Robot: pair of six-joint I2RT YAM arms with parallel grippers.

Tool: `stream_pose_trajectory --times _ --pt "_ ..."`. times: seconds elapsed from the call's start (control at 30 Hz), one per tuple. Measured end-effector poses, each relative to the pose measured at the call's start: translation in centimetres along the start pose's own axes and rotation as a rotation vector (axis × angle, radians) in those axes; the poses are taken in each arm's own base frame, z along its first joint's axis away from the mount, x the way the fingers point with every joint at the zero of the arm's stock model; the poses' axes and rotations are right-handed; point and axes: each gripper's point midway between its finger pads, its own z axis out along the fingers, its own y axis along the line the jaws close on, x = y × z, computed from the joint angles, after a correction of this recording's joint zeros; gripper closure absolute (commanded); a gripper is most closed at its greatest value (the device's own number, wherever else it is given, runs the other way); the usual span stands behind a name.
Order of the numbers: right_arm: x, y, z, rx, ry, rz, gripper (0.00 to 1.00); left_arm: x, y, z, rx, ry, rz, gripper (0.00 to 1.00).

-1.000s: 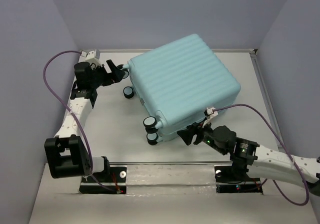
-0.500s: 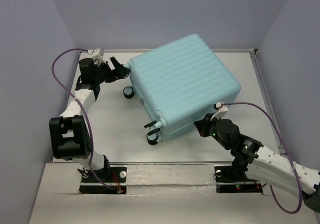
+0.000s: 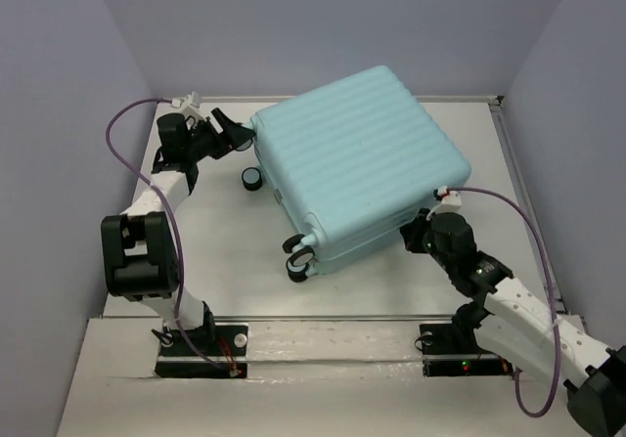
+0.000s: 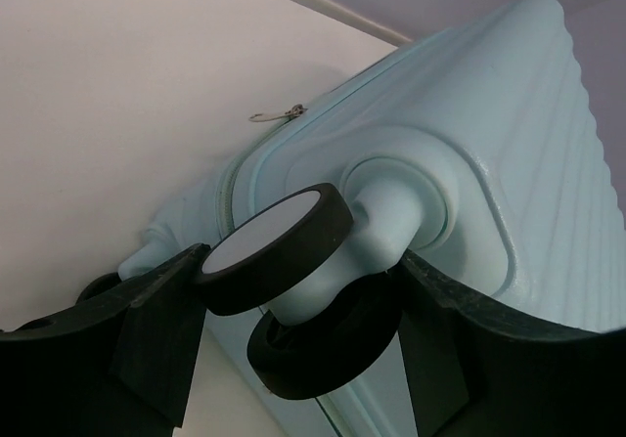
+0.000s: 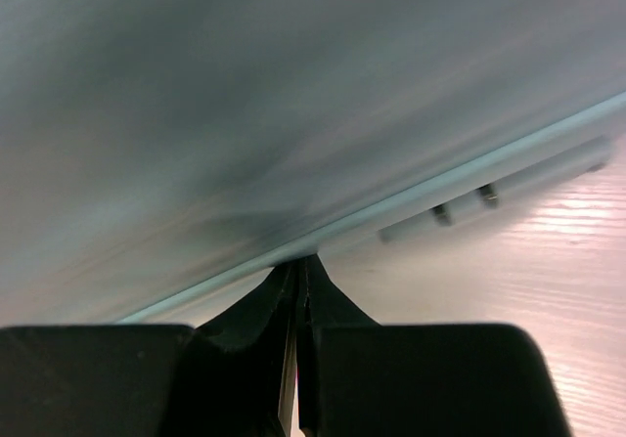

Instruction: Pack the luggage

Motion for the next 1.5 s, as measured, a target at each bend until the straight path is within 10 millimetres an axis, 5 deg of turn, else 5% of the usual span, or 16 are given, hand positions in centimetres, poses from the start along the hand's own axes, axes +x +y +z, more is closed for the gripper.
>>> stream_pose_trajectory --times 0.07,0.1,0.37,0.7,0.9,1.07,1.17,1.33,1.4,1.5 --pt "-0.3 -1.3 0.5 0.032 0.008 0.015 0.93 0.0 0.0 0.0 -0.003 -0.002 -0.013 0.92" --pt "-0.3 -1.8 0.8 0.046 0.013 0.023 0.93 0.0 0.1 0.0 -0.003 -0.004 -0.018 0.94" --pt "-1.9 -4.7 3.0 0.099 0.058 0.088 0.93 0.5 -0.1 -0.6 -0.049 -0.075 -0.057 0.94" --pt "-6.9 -6.0 9.9 0.084 0.092 0.114 0.87 4.9 -1.3 -8.2 -0.226 -0.265 -0.023 0.94" --pt "-11.2 -5.6 16.0 0.028 0.098 0.137 0.37 9.7 -3.3 -12.4 -0.198 -0.283 0.021 0.94" --pt "-16.0 -3.0 19.3 -0.121 0.04 0.123 0.2 14.4 -5.9 -13.5 -0.066 -0.184 0.042 0.94" --pt "-17.9 -2.1 18.1 -0.168 -0.016 0.079 0.21 16.0 -7.3 -13.4 -0.009 -0.125 0.05 0.94" --pt "-18.3 -0.6 9.2 -0.171 -0.199 0.014 0.38 17.4 -8.8 -13.3 0.051 -0.057 0.06 0.94" --pt "-16.7 0.5 5.5 -0.209 -0.256 -0.008 0.5 17.5 -9.6 -13.3 0.076 -0.044 0.063 0.94" --pt "-12.7 1.0 2.9 -0.242 -0.279 -0.025 0.68 18.0 -10.3 -13.2 0.098 -0.005 0.066 0.94"
